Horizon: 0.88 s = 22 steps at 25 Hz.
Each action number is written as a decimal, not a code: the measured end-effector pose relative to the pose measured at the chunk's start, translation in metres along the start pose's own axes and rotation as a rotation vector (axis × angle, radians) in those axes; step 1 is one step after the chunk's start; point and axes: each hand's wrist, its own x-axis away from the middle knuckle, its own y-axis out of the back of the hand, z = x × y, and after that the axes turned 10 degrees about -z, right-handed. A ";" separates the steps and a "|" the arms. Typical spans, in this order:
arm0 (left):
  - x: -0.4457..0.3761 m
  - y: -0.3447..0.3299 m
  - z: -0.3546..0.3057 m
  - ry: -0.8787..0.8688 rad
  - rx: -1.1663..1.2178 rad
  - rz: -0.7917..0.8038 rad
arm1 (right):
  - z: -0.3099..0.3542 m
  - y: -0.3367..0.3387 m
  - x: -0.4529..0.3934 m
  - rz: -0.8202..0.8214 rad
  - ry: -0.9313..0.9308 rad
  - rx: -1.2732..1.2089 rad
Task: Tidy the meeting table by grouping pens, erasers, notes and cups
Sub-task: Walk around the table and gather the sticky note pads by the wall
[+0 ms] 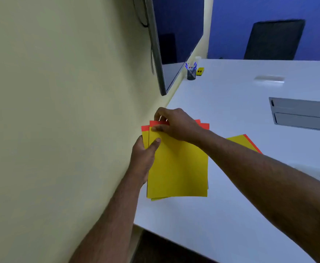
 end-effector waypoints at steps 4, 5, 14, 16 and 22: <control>-0.050 -0.004 0.047 0.006 -0.038 0.050 | -0.056 -0.042 0.021 -0.509 -0.366 0.225; -0.068 -0.002 0.058 0.017 0.001 0.053 | -0.070 -0.061 0.026 -0.555 -0.529 0.107; -0.126 -0.019 0.109 -0.133 -0.023 0.064 | -0.120 -0.141 0.052 -0.594 -1.027 -0.715; -0.126 -0.011 0.120 -0.083 -0.016 0.058 | -0.113 -0.152 0.055 -0.619 -0.950 -0.727; -0.116 0.003 0.161 0.052 -0.107 0.047 | -0.120 -0.188 0.061 -0.533 -0.897 -0.667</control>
